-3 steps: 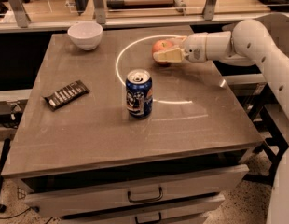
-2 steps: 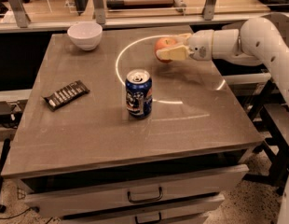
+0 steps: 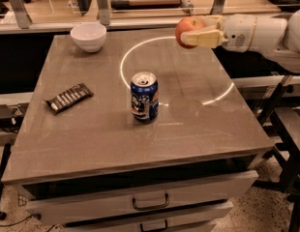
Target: Pick apple
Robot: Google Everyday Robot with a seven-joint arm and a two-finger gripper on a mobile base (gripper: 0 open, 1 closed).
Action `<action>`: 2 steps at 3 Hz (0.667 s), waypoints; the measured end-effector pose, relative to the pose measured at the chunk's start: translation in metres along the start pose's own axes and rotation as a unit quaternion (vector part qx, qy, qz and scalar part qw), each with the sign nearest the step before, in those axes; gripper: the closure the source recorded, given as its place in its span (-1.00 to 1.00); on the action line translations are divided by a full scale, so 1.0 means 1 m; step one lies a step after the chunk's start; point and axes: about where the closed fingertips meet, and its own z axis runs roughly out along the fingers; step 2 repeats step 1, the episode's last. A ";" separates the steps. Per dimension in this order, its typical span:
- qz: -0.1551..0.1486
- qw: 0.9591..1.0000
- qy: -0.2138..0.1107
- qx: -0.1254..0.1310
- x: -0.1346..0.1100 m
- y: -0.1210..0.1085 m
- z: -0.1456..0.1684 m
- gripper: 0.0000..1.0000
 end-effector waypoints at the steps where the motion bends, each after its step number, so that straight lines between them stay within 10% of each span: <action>1: -0.001 1.000 -0.011 -0.002 -0.008 0.003 -0.005 1.00; 2: -0.001 1.000 -0.011 -0.002 -0.008 0.003 -0.005 1.00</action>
Offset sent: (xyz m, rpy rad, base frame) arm 0.0000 0.0000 0.0000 0.0000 0.0000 0.0000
